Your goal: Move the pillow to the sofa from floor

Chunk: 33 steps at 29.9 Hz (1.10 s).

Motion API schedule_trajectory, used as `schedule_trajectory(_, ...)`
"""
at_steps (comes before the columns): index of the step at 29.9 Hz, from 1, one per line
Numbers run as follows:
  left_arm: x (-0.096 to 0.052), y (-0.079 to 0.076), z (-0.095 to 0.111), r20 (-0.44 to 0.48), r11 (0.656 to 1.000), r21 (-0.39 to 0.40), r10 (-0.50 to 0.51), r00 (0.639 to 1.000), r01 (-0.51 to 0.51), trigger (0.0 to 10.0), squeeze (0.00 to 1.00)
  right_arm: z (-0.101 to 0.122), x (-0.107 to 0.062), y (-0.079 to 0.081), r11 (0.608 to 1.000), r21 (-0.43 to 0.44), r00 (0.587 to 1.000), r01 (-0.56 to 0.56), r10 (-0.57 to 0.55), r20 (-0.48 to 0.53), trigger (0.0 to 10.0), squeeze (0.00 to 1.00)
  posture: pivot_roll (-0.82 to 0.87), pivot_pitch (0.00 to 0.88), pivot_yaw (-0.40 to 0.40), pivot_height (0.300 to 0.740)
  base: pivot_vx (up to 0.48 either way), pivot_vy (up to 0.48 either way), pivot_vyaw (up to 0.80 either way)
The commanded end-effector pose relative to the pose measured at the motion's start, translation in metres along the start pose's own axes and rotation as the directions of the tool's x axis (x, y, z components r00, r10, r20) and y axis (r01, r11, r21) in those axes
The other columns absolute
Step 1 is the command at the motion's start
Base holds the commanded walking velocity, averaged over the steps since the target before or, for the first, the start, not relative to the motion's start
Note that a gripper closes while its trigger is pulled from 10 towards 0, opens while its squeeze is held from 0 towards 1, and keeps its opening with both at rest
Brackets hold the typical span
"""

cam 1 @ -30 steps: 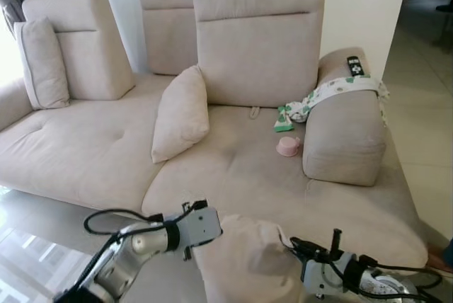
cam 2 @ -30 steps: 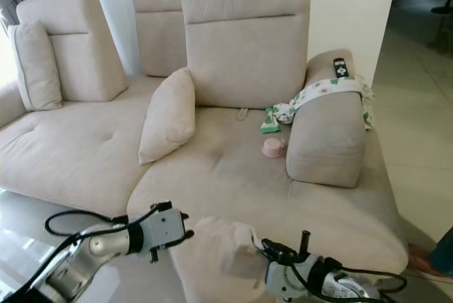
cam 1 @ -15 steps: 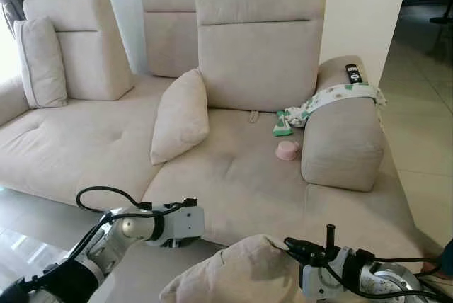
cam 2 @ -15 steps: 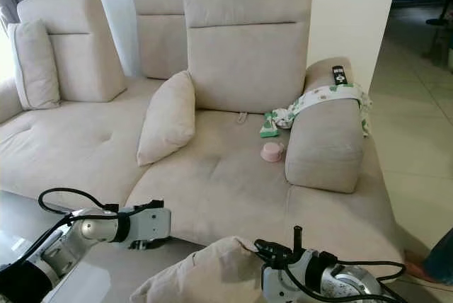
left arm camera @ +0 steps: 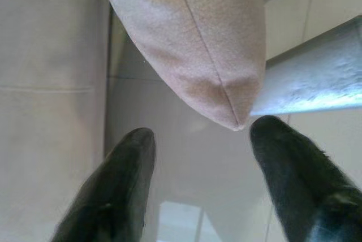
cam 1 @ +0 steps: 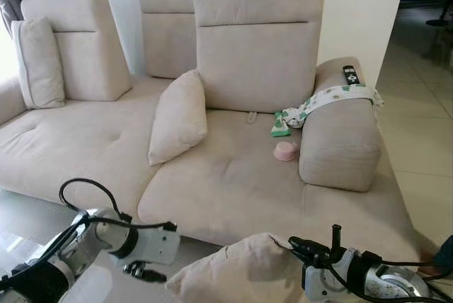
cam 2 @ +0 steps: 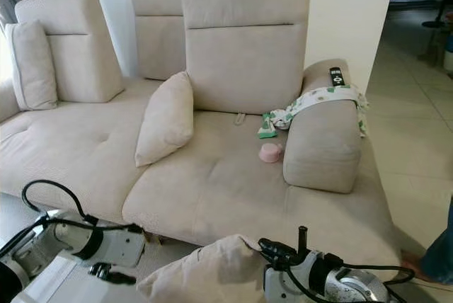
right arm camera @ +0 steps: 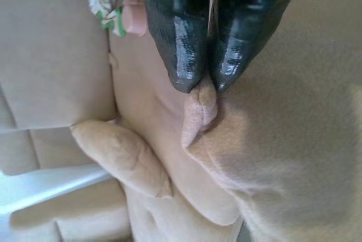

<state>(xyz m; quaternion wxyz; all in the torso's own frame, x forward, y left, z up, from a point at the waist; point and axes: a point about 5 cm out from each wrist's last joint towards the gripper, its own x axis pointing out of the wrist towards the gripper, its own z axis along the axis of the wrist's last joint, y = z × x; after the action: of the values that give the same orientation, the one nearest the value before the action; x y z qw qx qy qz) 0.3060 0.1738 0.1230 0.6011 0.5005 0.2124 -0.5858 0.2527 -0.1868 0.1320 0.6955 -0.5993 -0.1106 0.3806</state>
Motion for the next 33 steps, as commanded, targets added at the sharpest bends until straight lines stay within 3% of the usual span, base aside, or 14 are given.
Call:
schedule_trajectory(1,0.004,-0.005,-0.002,0.007,1.000,-0.011,-0.027,1.000,0.027,10.0,1.00,0.010,0.001,-0.020,0.996,-0.025,0.995,0.088,-0.087,0.046,0.0,0.00,0.04,0.000,0.105,0.565,0.000,0.000,0.00)
schedule_trajectory(4,0.006,-0.004,-0.001,0.006,1.000,-0.006,-0.022,1.000,0.022,10.0,1.00,0.012,0.002,-0.023,0.995,-0.030,0.994,0.098,-0.097,0.054,0.0,0.00,0.04,0.000,0.105,0.565,0.000,0.000,0.00)
schedule_trajectory(5,0.009,-0.005,-0.001,-0.003,1.000,-0.006,-0.024,1.000,0.024,10.0,0.09,0.015,0.003,-0.027,0.993,-0.035,0.992,0.112,-0.110,0.061,0.0,0.00,0.04,0.000,0.105,0.565,0.000,0.000,0.00)
schedule_trajectory(6,0.012,-0.008,-0.003,-0.016,0.999,-0.011,-0.041,0.999,0.041,10.0,0.00,0.018,0.004,-0.031,0.991,-0.040,0.990,0.126,-0.123,0.069,0.0,0.00,0.04,0.000,0.105,0.565,0.000,0.000,0.00)
schedule_trajectory(18,0.018,-0.023,-0.008,-0.034,0.990,-0.072,-0.125,0.992,0.123,10.0,0.00,0.021,0.005,-0.053,0.969,-0.084,0.972,0.234,-0.232,0.035,0.0,0.00,0.03,0.000,0.105,0.565,0.000,0.000,0.00)
schedule_trajectory(25,0.020,-0.014,-0.006,-0.039,0.993,-0.092,-0.072,0.997,0.069,10.0,0.00,0.030,0.012,-0.063,0.959,-0.086,0.962,0.271,-0.267,0.058,0.0,0.00,0.03,0.000,0.106,0.565,0.000,0.000,0.00)
schedule_trajectory(33,0.022,0.000,0.002,-0.017,0.989,-0.146,0.024,1.000,-0.026,10.0,0.00,0.034,0.020,-0.062,0.959,-0.076,0.961,0.273,-0.268,0.066,0.0,0.00,0.03,0.000,0.105,0.565,0.000,0.000,0.00)
